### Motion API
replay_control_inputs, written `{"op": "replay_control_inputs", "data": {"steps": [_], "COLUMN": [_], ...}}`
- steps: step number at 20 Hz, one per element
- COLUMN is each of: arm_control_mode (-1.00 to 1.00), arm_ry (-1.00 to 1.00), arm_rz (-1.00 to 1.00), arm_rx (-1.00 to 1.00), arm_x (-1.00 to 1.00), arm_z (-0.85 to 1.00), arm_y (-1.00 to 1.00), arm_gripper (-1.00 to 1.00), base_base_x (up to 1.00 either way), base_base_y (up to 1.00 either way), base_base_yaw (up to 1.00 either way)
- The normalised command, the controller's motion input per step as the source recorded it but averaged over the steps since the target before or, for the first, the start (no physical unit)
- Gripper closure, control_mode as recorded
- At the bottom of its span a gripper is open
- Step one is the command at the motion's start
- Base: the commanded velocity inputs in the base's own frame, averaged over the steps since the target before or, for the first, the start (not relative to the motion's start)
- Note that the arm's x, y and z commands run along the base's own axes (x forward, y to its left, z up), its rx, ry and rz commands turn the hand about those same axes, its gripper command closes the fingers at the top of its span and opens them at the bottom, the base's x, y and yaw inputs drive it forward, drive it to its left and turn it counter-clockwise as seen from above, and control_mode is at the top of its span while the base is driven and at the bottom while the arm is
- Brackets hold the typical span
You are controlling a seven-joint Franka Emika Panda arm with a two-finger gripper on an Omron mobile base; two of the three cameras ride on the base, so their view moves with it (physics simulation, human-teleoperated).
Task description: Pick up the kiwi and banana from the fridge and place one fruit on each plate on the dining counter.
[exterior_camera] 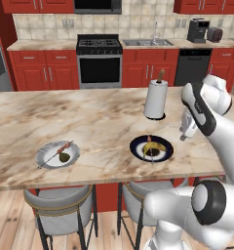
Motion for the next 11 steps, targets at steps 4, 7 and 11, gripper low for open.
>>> {"op": "replay_control_inputs", "data": {"steps": [4,7,11], "arm_control_mode": [-1.0,-1.0,-1.0], "arm_ry": [-0.15,-0.31,-0.38], "arm_rz": [0.05,0.08,0.06], "arm_rx": [0.0,-0.02,-0.05], "arm_x": [-0.89,-0.83,-0.79], "arm_z": [0.16,0.38,0.49], "arm_y": [0.08,0.07,0.09], "arm_gripper": [-1.0,-1.0,-1.0], "base_base_x": [0.0,0.0,0.0], "base_base_y": [0.0,0.0,0.0], "base_base_yaw": [0.0,0.0,0.0]}}
